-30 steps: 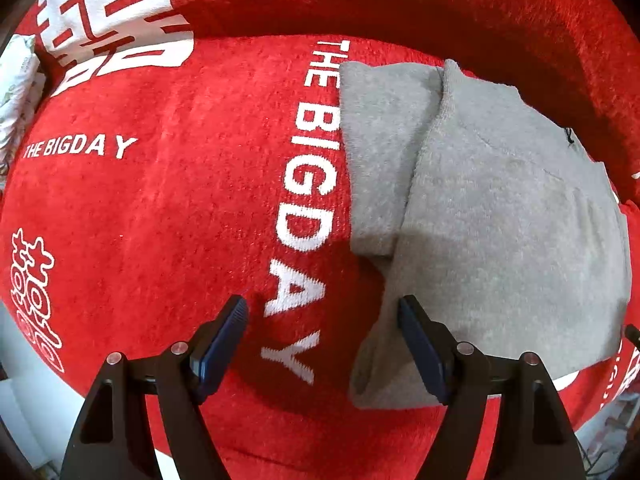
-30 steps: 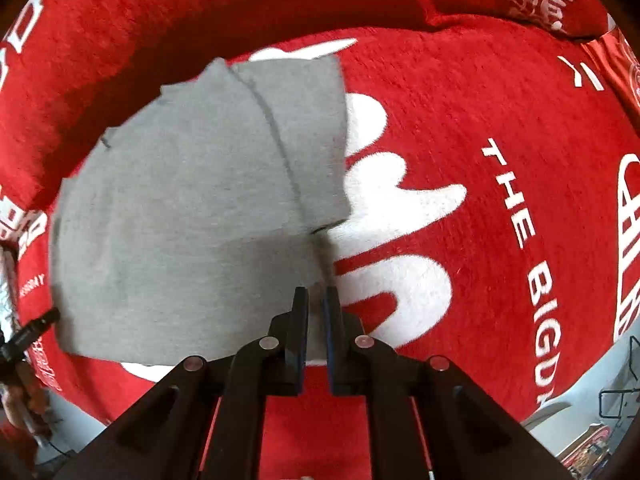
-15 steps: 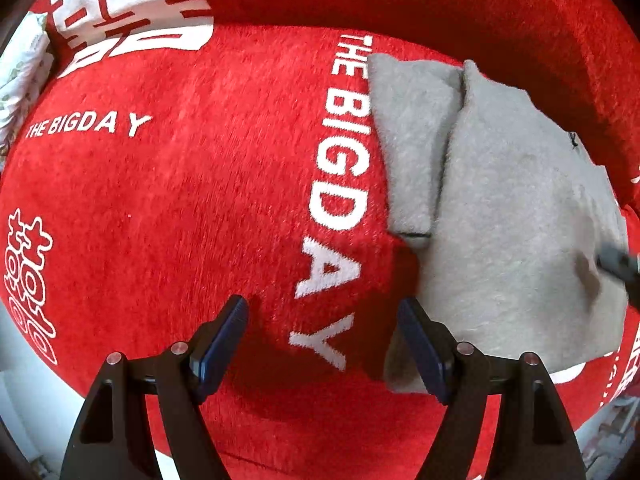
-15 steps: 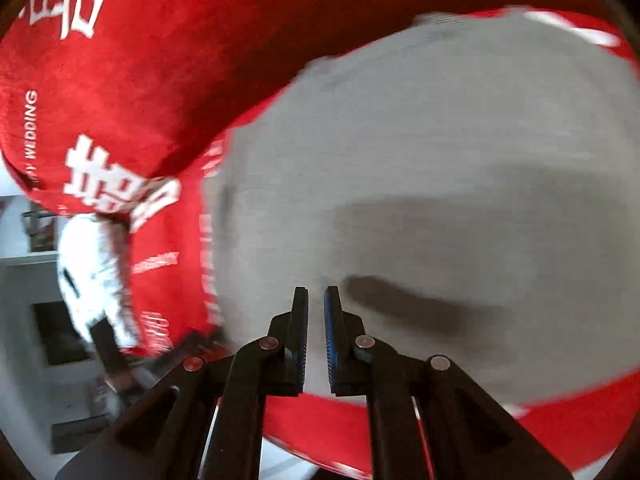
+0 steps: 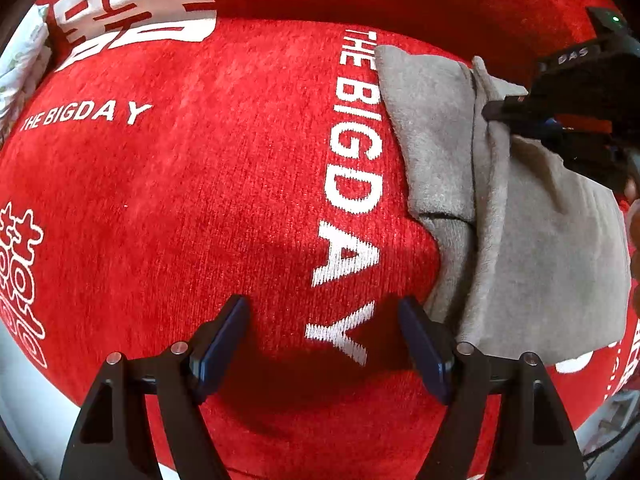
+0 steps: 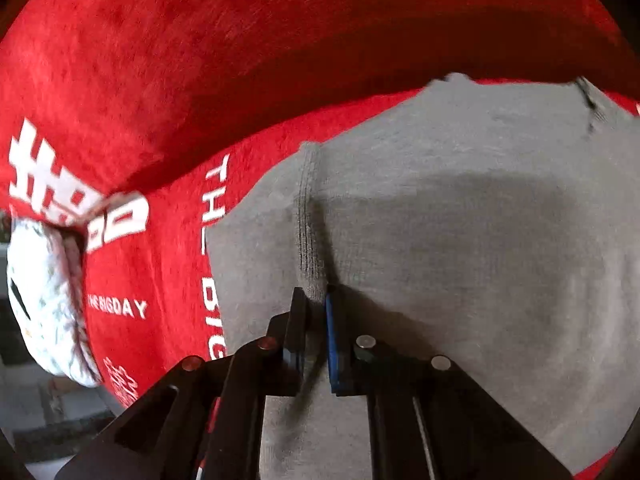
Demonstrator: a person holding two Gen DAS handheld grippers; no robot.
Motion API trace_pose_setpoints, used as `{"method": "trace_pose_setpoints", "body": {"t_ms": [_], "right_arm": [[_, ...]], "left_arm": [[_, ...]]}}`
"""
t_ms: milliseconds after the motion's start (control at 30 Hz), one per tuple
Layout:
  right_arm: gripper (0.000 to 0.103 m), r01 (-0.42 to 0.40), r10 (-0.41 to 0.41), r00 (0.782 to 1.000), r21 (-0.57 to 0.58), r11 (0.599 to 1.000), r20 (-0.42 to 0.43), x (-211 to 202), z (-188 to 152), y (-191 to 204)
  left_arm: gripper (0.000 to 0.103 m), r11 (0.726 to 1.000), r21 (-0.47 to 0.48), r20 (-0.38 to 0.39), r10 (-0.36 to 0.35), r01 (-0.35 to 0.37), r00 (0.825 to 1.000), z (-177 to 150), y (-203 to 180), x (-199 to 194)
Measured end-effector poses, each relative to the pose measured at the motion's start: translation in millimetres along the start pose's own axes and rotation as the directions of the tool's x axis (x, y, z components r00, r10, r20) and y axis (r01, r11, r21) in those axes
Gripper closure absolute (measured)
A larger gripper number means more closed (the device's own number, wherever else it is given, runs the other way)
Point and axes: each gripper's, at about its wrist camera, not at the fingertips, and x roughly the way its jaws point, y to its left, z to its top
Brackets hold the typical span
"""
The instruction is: Fold small clothes
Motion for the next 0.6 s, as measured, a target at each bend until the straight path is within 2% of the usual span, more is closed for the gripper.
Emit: {"method": "trace_pose_setpoints", "body": {"t_ms": [33, 100, 167, 233, 300, 333, 433, 500, 600], "right_arm": [[0.093, -0.052, 0.052, 0.999, 0.009, 0.999, 0.009, -2.0, -1.3, -0.8], [0.092, -0.088, 0.088, 0.996, -0.046, 0.995, 0.000, 1.8, -2.5, 9.1], [0.088, -0.069, 0.062, 0.997, -0.161, 0.984, -0.051, 16.5, -4.9, 27.8], [0.087, -0.009, -0.012, 0.997, -0.274, 0.962, -0.077, 30.4, -11.3, 43.8], [0.081, 0.018, -0.044, 0.997, -0.342, 0.940, -0.069, 27.2, -16.4, 55.7], [0.080, 0.005, -0.035, 0.996, -0.359, 0.933, -0.079, 23.4, -20.3, 58.2], [0.080, -0.025, -0.006, 0.996, -0.361, 0.932, -0.086, 9.8, -30.2, 56.2], [0.080, -0.049, 0.023, 0.996, -0.321, 0.946, -0.084, -2.3, -35.6, 45.0], [0.080, -0.102, 0.078, 0.991, -0.242, 0.965, -0.105, -13.9, -51.8, 28.2]], "left_arm": [[0.025, 1.000, 0.006, 0.004, 0.003, -0.003, 1.000, -3.5, 0.9, -1.0], [0.025, 1.000, 0.021, 0.010, 0.013, -0.014, 1.000, -3.8, -1.3, 0.0], [0.019, 1.000, 0.024, 0.014, 0.014, -0.014, 1.000, -8.8, -5.2, -3.8], [0.006, 0.999, 0.002, -0.009, 0.033, -0.033, 0.999, -10.0, -3.4, -0.4], [0.002, 0.999, -0.032, -0.040, 0.023, -0.024, 0.999, -9.7, 3.2, 4.2], [0.002, 0.999, -0.038, -0.041, 0.017, -0.018, 0.999, -9.1, 4.3, 4.2], [0.002, 1.000, -0.020, -0.067, 0.022, -0.023, 0.998, -7.0, 5.7, 4.5], [0.002, 0.999, -0.025, -0.068, 0.025, -0.026, 0.997, -5.0, 10.3, 1.7], [0.002, 0.998, -0.062, -0.033, 0.031, -0.033, 0.999, -2.7, 26.7, -9.7]]}}
